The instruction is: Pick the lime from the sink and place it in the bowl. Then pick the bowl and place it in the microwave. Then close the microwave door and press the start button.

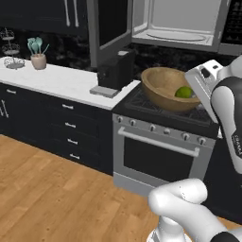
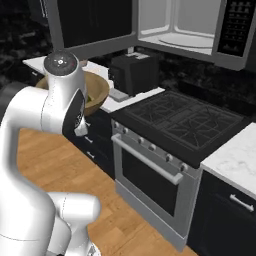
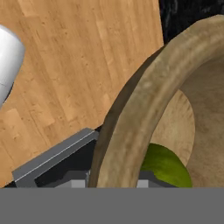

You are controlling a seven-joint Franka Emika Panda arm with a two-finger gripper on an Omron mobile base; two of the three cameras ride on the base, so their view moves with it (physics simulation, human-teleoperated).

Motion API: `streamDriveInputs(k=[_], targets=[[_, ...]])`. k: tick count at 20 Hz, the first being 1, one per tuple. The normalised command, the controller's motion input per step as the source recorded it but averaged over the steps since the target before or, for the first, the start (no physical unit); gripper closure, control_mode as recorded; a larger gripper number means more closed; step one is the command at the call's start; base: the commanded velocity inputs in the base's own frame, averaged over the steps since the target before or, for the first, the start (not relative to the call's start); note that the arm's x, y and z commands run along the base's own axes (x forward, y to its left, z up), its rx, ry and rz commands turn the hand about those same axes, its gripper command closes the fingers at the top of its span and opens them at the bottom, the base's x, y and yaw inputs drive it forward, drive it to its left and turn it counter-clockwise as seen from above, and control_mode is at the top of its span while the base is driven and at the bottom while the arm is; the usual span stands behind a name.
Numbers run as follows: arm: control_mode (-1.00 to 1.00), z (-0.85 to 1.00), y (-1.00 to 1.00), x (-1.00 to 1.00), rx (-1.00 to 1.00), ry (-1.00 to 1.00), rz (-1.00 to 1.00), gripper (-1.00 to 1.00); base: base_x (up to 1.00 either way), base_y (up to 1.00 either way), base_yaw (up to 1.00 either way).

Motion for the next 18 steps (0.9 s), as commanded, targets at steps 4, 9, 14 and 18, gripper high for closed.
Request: streamDriveInputs(k=[4,9,14,18], targets=[[1.00,0.00,0.00,0.00,0.00,0.00,0.00,1.00,0.74,-0.69,0.25],[1.00,0.00,0.00,0.00,0.00,0.00,0.00,1.00,1.00,-0.27,0.13],[1.00,0.00,0.00,0.00,0.00,0.00,0.00,1.00,0.95,-0.13,0.05],[1.00,0.00,0.00,0.00,0.00,0.00,0.00,1.00,0.84,0.02,-0.01]])
